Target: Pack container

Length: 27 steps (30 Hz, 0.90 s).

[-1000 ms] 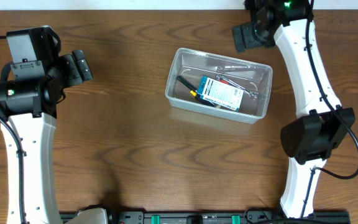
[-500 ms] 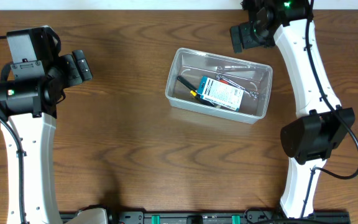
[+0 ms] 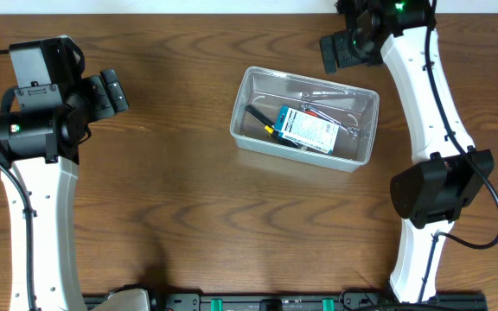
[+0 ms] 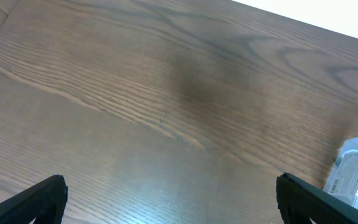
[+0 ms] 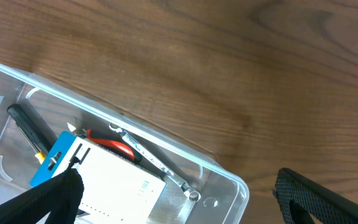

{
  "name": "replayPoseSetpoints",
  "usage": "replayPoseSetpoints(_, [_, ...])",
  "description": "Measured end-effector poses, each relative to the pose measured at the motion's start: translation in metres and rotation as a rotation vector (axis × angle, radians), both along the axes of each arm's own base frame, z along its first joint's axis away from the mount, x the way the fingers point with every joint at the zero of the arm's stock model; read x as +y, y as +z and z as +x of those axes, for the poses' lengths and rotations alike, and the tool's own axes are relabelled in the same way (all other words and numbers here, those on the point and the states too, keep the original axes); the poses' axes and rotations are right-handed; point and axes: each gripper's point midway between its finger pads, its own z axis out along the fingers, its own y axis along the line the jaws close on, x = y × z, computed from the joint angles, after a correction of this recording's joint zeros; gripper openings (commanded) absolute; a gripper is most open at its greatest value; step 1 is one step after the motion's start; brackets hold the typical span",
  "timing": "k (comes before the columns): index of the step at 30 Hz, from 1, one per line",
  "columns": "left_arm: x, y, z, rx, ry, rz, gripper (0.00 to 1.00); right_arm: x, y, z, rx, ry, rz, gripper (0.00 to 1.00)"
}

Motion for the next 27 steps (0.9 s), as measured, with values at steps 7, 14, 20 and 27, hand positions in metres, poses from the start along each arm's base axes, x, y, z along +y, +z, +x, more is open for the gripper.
replayPoseSetpoints(7, [0.0,0.0,0.0,0.0,0.0,0.0,0.98,0.001,0.001,0.0,-0.002,0.002,0.0,0.99])
replayPoseSetpoints(14, [0.0,0.0,0.0,0.0,0.0,0.0,0.98,0.014,0.079,-0.025,-0.163,0.039,0.037,0.99])
replayPoseSetpoints(20, [0.0,0.0,0.0,0.0,0.0,0.0,0.98,0.01,0.243,-0.117,-0.544,0.085,0.143,0.99])
replayPoseSetpoints(27, [0.0,0.0,0.0,0.0,0.0,0.0,0.98,-0.025,0.345,-0.235,-0.864,0.083,0.22,0.99])
